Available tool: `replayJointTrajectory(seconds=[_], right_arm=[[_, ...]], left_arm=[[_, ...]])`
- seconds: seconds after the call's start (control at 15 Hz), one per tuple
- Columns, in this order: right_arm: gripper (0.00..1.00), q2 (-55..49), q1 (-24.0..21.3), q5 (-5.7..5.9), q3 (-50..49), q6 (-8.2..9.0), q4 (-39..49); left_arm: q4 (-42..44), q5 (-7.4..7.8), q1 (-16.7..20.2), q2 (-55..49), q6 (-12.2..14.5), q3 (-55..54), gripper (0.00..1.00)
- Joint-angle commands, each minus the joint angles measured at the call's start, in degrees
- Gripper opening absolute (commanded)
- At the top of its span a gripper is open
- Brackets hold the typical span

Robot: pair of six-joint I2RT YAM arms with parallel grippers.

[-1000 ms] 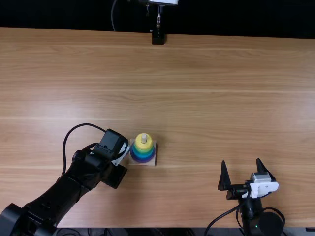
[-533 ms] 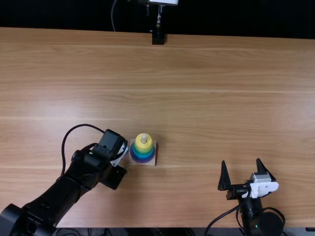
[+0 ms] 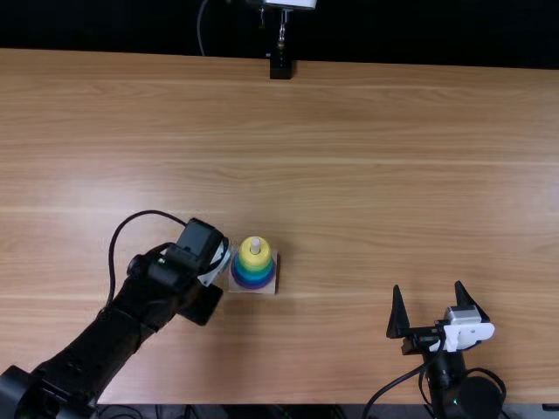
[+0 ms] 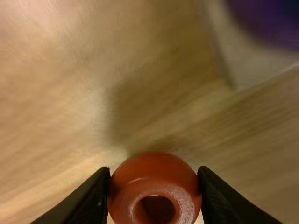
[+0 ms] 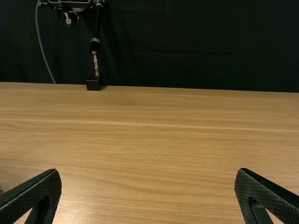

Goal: Build the Hanoi tower: stack the rings onto the peg from bottom to top in this color order: purple, dark blue, light blue, dark green, light green, yellow, orange.

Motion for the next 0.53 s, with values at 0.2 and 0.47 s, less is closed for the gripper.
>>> replayJointTrajectory(seconds=[0.2, 0.47], right_arm=[[1.00, -0.73, -0.83, -0.02, -0.53, 0.08, 0.31], [1.00, -0.73, -0.83, -0.02, -0.53, 0.08, 0.31]], left_arm=[[-16.62, 0.16, 3.83, -0.18, 0.13, 19.08, 0.00], [-30.01, 0.48, 4.71, 2.99, -0.08, 33.50, 0.00]])
